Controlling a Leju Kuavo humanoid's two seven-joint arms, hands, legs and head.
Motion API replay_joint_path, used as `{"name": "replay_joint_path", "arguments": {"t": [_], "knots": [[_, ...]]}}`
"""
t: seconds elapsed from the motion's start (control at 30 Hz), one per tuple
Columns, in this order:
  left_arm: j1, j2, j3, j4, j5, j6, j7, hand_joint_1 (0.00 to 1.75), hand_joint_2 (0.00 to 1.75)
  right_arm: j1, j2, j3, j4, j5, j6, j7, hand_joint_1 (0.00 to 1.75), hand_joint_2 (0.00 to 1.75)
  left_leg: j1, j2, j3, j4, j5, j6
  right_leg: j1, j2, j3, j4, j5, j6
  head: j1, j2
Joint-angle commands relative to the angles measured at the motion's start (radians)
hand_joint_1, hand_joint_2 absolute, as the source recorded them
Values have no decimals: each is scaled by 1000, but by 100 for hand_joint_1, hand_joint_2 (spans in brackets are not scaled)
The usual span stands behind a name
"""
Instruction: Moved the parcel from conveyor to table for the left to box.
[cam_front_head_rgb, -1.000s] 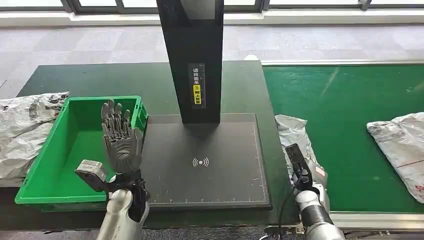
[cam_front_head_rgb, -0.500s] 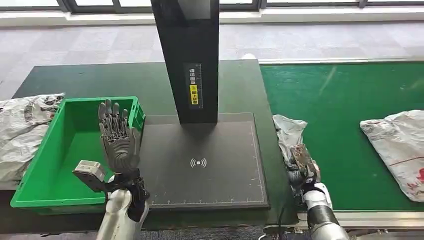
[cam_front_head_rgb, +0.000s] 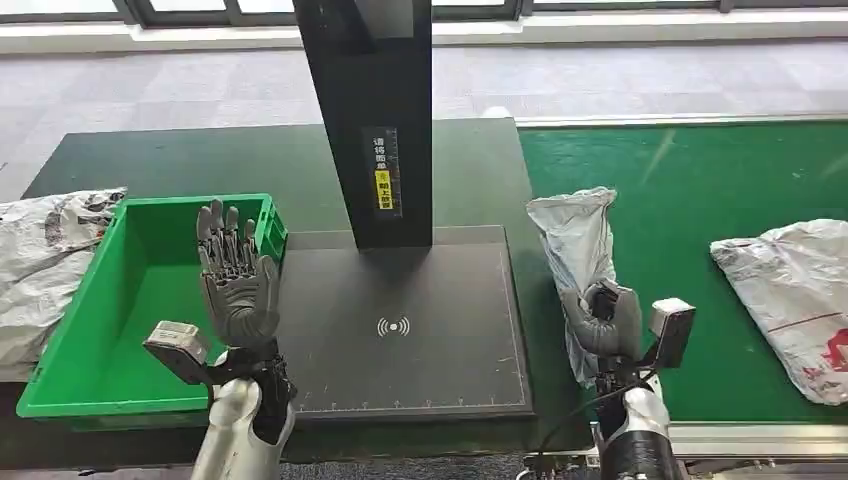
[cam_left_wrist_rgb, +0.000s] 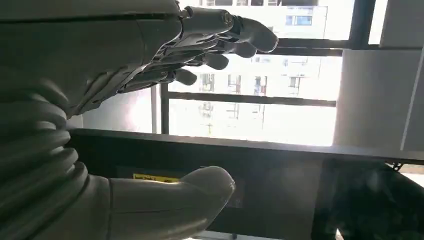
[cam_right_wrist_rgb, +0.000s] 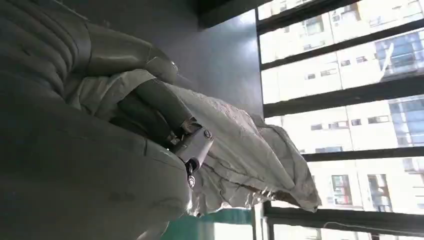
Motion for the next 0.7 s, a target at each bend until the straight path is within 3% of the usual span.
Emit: {"name": "replay_joint_path", "arguments": {"t": [0.03,0.2,0.47,0.7], "knots": [[83,-61,44,20,-2,-15,-21,0,175,46,53,66,-211,-39,15,3,175,175,-2,4,4,-1,-1,2,0,-3,4,-2,-1,0,0,0],[81,-61,48,21,-3,-17,-21,0,175,49,69,100,-223,-35,12,3,175,175,-2,3,3,-1,0,4,0,-4,5,-2,0,0,0,0],[50,-61,47,66,-11,-32,-21,0,175,6,91,351,-144,-28,72,3,175,175,-2,8,5,0,-1,4,0,-2,5,-3,0,0,0,0],[21,-61,39,108,-13,-39,-21,0,175,-9,103,477,-34,-33,118,3,175,175,-1,2,4,0,0,3,0,-4,5,-2,0,0,0,0]]}}
